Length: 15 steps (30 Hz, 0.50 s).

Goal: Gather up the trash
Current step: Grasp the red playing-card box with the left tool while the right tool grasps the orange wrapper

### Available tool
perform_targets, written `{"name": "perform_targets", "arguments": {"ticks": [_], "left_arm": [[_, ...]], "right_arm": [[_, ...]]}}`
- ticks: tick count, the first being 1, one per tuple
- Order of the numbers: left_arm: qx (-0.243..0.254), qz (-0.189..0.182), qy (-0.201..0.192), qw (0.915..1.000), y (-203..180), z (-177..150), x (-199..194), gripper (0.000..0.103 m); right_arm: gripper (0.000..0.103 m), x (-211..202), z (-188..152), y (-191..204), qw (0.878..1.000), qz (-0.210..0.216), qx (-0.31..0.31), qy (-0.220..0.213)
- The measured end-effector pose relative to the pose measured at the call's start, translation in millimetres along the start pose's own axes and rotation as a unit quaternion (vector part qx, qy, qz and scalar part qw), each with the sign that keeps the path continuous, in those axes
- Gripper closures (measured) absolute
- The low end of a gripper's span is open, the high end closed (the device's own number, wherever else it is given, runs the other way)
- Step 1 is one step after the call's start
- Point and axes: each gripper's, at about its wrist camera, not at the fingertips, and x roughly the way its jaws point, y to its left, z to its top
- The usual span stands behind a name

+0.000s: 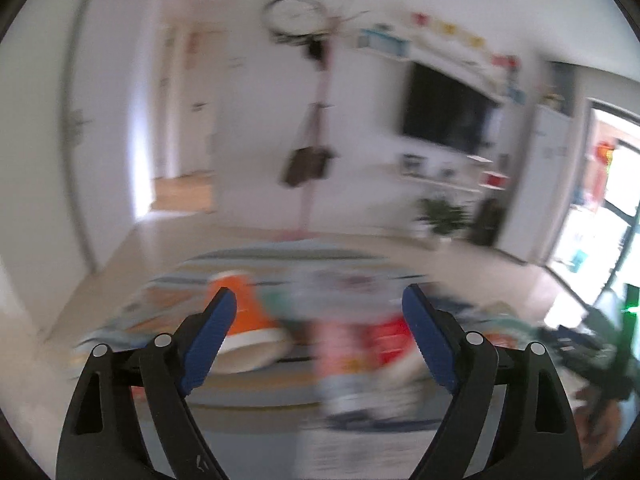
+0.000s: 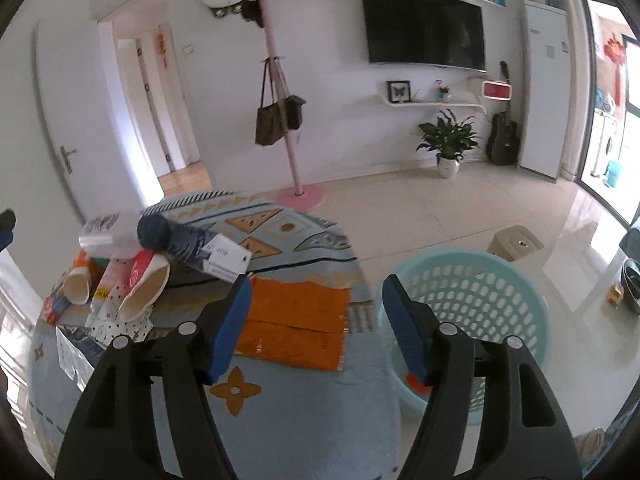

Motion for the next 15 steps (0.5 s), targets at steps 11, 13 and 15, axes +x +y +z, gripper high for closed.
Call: {"name": "perform_targets", "arguments": {"ticks": [11,13,15], "left_arm": [[-0.05,0.066,0.098,0.9918,142,-13,56,0.02],[-0.053,0.064,0.118,0.9896,155,-15,70,0.02],[-0.059,0.053,0.135,0.9877,163,-18,81,0.02]], "right_arm": [[0.039,48,-14,28,0.999,-0.004,-0.013,0.047],[0.039,52,-15,32,0.999,-0.006,-0.016,0.051],[0.039,55,-16,33,0.998,-0.01,-0.016,0.056]]}}
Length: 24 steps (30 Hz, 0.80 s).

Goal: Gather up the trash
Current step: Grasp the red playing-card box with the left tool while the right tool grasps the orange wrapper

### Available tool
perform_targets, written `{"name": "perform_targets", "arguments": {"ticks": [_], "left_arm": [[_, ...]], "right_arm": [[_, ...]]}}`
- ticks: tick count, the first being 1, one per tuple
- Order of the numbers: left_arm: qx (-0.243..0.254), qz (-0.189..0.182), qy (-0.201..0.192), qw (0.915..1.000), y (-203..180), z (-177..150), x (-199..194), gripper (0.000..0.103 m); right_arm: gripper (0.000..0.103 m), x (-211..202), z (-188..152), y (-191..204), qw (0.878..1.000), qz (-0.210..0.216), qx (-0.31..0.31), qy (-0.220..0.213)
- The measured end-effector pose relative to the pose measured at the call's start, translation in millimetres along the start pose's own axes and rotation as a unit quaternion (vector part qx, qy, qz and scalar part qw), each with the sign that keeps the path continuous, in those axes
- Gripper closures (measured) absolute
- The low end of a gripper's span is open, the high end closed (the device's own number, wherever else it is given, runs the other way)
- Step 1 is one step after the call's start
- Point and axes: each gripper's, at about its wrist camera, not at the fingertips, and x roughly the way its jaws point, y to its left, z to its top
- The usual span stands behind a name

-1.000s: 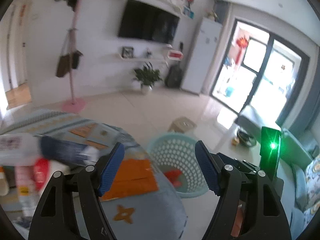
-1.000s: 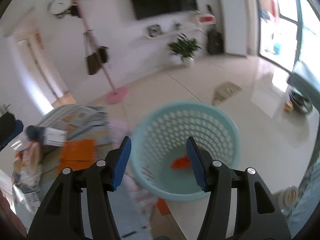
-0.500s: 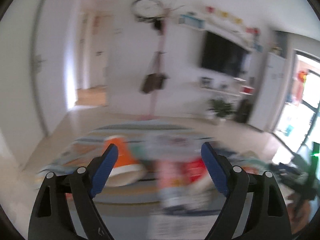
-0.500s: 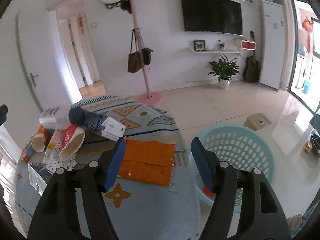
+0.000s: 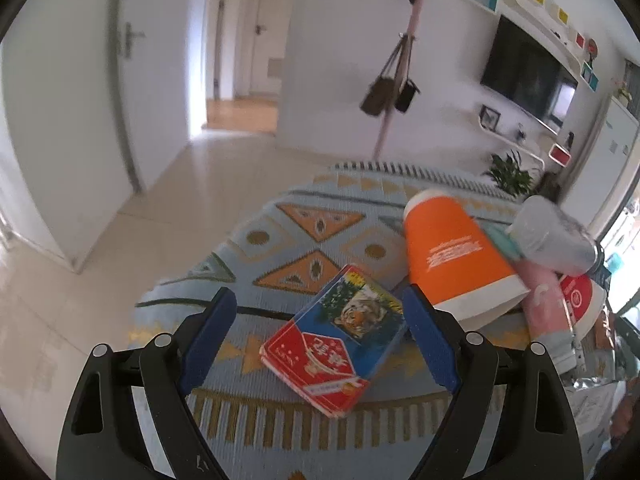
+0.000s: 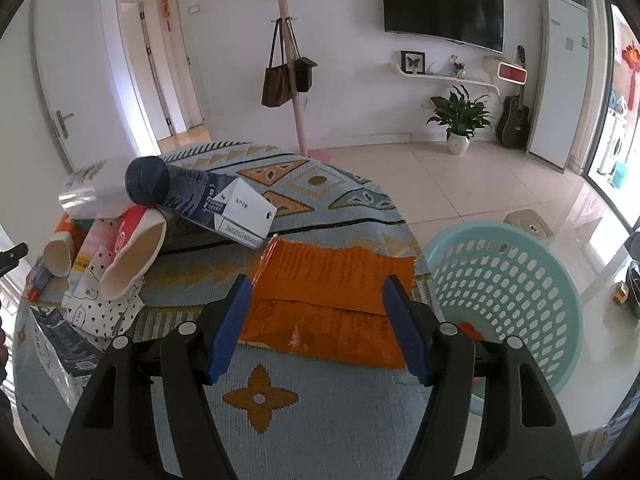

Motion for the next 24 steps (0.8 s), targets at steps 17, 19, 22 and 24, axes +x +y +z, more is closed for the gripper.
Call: {"name": "perform_targets", "arguments": {"ticks": [17,19,22,24], "left_arm": [[0.083,0.041,0.065,0.9936,-43,-42,15,0.025],[0.078,0.047,0.07,0.9934,-41,-42,19,0.025],[0.074,0.053,0.065,0.9937,-40,-40,16,0.037],[0.074,0.057,0.06,0.9939,-43,-41,14,0.042]], "right_arm": [[0.028,20,-1,0,0.998,0.022,0.02,0.048],[0.025,26,-1,4,0.998,0.002,0.013,0.061],[0.025,32,0,6,0.998,-0.01,0.011,0.069],[0.026,35,0,8,0.997,-0.024,0.008,0.076]]}}
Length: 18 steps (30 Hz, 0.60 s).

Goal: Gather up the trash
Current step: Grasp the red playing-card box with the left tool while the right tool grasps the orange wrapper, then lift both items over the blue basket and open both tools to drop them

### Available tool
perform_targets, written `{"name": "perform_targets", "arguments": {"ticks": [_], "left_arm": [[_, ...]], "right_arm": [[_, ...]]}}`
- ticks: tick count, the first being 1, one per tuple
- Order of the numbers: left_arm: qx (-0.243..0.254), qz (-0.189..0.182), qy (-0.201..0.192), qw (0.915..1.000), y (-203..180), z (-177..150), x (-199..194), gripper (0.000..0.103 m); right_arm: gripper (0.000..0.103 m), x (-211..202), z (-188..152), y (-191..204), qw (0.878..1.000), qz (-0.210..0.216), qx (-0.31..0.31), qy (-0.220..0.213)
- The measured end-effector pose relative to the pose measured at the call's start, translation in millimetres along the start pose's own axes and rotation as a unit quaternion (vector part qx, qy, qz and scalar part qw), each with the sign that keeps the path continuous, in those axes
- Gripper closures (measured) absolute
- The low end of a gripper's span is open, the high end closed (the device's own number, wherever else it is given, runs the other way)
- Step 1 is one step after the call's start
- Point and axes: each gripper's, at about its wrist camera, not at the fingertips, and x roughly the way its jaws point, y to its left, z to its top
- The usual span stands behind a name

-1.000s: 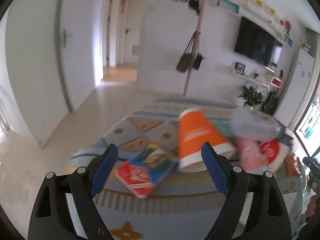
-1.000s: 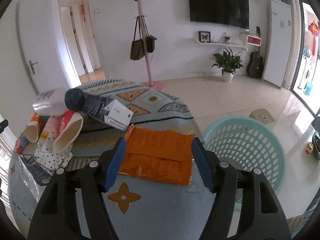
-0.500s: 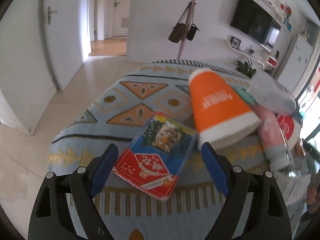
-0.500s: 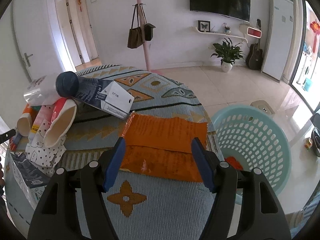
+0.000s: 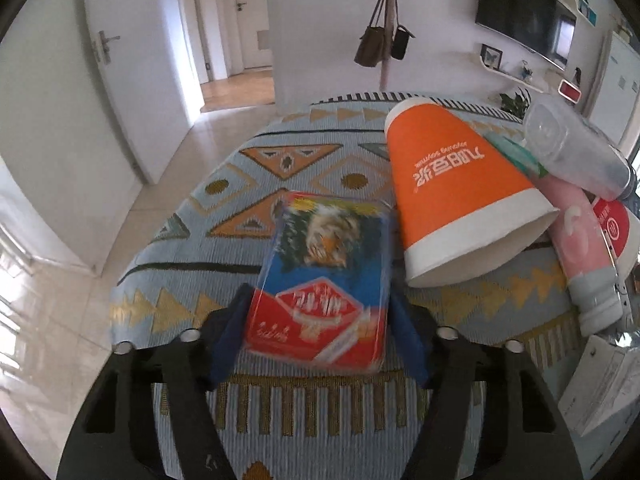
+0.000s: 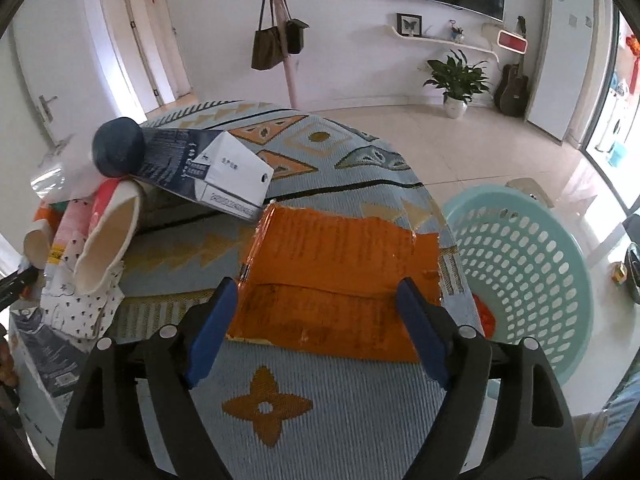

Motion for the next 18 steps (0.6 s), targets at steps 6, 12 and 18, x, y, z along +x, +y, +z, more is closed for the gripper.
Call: {"name": "perform_targets", "arguments": {"ticks": [6,12,18], "left_arm": [[0.012,0.014,-0.03,0.9994,-10,1,-8,0.044],[0.002,-0.005,-0.059,0.9982,-15,-1,-25,0.044],[-0.008,-0.026,-0.063,0.9976,-16,-2,-31,0.044]], "right_arm": [[0.056,-2,-1,11,0.999,-0.019,-0.031,-0.007],[0.097,-8,-6,17,0.998,0.023,-0.048,-0.015],[0.069,-28,-7,13,0.998,0.063,-0.014,-0.02]]}}
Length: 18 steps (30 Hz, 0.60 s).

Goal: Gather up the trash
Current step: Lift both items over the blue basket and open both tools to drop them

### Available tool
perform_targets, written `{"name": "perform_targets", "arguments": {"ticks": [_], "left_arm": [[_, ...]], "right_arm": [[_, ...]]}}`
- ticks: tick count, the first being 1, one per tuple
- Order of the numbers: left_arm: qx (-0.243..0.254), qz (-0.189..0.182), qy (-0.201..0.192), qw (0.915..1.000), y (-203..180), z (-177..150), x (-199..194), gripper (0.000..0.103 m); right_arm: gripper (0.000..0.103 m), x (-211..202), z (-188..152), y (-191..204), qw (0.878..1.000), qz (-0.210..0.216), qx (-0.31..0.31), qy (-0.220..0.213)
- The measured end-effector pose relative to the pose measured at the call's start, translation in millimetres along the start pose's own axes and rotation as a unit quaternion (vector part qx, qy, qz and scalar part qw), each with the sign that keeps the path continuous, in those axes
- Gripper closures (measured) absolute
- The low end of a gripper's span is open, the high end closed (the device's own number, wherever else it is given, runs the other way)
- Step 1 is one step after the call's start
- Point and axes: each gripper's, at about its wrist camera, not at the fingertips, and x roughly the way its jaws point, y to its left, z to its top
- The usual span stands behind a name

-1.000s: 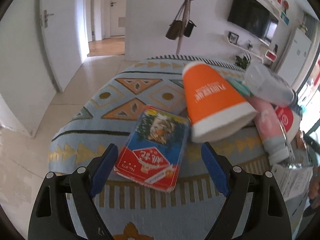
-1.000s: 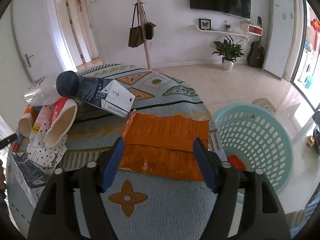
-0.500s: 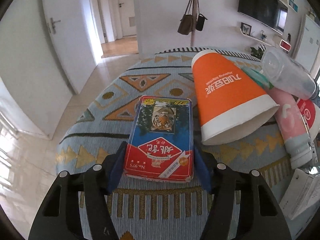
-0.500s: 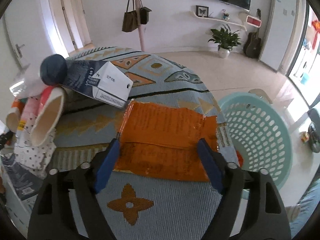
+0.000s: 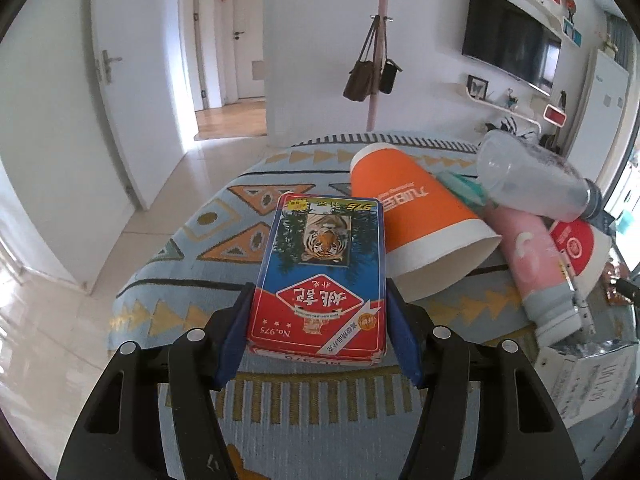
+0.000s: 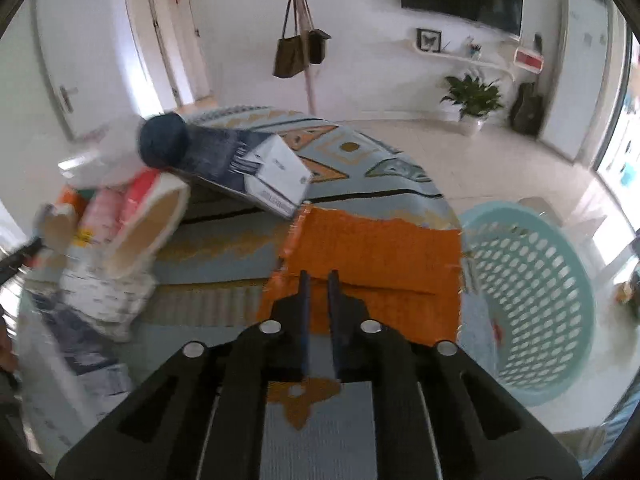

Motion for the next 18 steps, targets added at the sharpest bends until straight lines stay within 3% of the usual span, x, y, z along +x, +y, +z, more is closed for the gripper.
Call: {"name": "perform_targets", "arguments": {"ticks": [1,2,4,7,9,11,13,14,17,18], "left_arm": [[-0.001,-0.002,-0.001,1.0,0,0,0,0.044],[0.0,-0.003,-0.001,1.0,-1,0,0,0.044],[0.0,-0.001,-0.003,1.0,-3,0,0,0.044],[-0.004,-0.006,-0.002,1.0,-2,0,0,0.044],[-0.005,-0.009,-0.001,0.9999,-1,0,1,0.043],[-0.003,-0.009,-0.001,1.0,-2,-1,0,0.043],[-0.002,-0.009,-0.002,1.0,-1,-1,-1,0.043],[-0.002,-0.01,-0.002,0.9999,-1,0,-1,0.043],[-0.002,-0.014,-0.006,0.9999,-4,1,-4,0.043],[-0.001,-0.014,-0.007,0.9999,-4,2,-6,0.043]], "right_arm": [[0.035,1,1,2,1.0,-0.007,0.001,0.004],[0.027,1,1,4,1.0,-0.012,-0.001,0.004],[0.027,6,0,11,1.0,-0.022,-0.012,0.013],[0.026,23,-5,22,0.995,-0.082,-0.041,0.037],[0.027,24,-5,23,0.995,-0.082,-0.041,0.035],[0.034,24,-2,18,0.997,-0.069,-0.035,0.031],[0.053,23,0,12,0.997,-0.069,-0.035,0.028],[0.054,23,2,9,0.997,-0.058,-0.034,0.03],[0.077,20,3,7,0.998,-0.031,-0.035,0.034],[0.09,19,3,6,0.999,-0.023,-0.032,0.036]]}}
